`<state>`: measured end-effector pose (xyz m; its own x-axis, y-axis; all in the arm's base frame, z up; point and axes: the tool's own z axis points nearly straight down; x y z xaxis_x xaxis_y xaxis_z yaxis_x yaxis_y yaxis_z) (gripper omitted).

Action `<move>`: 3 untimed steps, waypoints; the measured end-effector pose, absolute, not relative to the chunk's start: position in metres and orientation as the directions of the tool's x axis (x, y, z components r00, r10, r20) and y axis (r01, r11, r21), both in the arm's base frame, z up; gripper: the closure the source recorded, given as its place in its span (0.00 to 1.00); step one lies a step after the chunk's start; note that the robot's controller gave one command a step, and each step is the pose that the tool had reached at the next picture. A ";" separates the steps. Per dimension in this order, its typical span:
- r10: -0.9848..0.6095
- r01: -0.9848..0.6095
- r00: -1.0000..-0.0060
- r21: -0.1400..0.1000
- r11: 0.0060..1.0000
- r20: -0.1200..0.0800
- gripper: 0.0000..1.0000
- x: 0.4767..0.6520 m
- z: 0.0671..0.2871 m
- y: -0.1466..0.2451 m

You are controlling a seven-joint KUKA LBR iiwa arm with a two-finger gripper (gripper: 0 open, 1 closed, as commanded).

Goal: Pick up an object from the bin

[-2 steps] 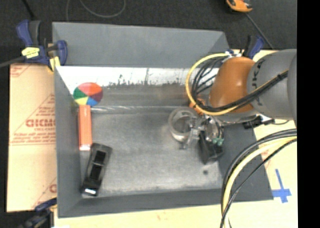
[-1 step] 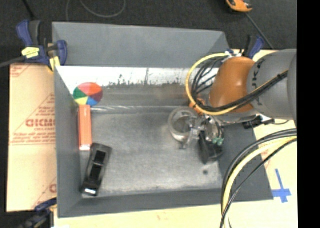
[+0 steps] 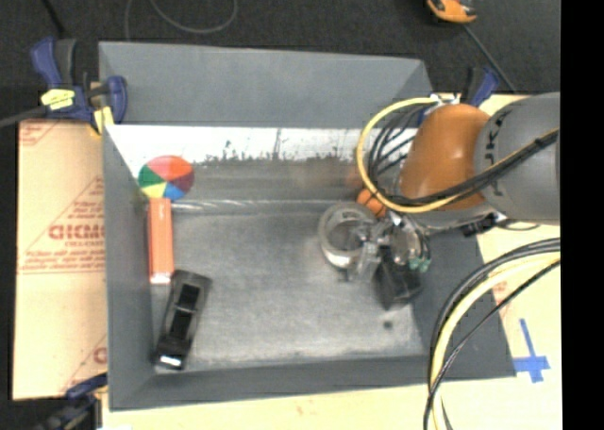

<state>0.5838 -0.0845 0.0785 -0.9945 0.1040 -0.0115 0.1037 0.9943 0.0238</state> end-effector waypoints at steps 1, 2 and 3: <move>-0.004 -0.005 -1.000 0.022 1.000 -0.023 1.00 0.587 0.085 -0.100; 0.146 0.146 -0.989 0.006 0.989 -0.016 1.00 0.587 0.087 -0.090; 0.081 0.081 -0.997 0.004 0.997 0.004 1.00 0.604 0.077 -0.076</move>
Offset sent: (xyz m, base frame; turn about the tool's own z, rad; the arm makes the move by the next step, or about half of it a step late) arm 0.0005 -0.0034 0.0069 0.0550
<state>0.6039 -0.0758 0.0771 -0.9967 0.0814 0.0044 0.0814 0.9967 0.0042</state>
